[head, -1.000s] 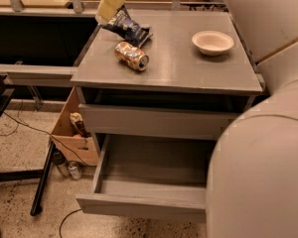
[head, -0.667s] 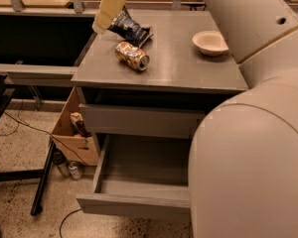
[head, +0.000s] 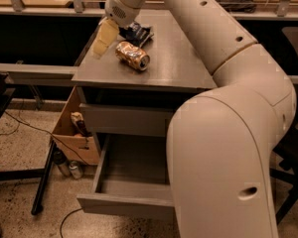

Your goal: Place orange can into middle drawer

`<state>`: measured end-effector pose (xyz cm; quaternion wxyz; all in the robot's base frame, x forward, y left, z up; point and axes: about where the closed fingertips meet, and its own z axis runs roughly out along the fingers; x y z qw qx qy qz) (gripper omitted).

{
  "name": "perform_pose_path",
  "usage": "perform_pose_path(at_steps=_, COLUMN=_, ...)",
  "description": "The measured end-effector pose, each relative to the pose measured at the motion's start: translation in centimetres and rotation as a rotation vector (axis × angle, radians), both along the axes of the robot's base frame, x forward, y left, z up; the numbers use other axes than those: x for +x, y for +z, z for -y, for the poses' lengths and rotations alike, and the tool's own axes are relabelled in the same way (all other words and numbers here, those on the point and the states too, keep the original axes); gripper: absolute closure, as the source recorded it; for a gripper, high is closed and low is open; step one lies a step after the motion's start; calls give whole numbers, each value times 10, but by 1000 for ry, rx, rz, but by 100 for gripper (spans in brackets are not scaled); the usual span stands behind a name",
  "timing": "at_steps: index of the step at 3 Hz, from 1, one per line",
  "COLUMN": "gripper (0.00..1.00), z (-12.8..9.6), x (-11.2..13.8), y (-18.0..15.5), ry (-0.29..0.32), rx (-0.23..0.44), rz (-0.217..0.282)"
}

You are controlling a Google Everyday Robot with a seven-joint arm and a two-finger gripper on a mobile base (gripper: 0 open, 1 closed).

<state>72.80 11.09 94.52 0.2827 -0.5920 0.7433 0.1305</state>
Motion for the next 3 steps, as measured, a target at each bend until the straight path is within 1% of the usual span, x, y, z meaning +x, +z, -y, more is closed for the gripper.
perform_pose_path(at_steps=1, gripper=0, z=2, x=12, y=-34, ry=-41, rx=6, rz=-37)
perform_pose_path(at_steps=2, gripper=0, z=6, x=23, y=-62, ry=-95, rx=9, rz=-53)
perform_pose_path(at_steps=3, gripper=0, z=11, x=31, y=-80, ry=-157, rx=-7, rz=-64)
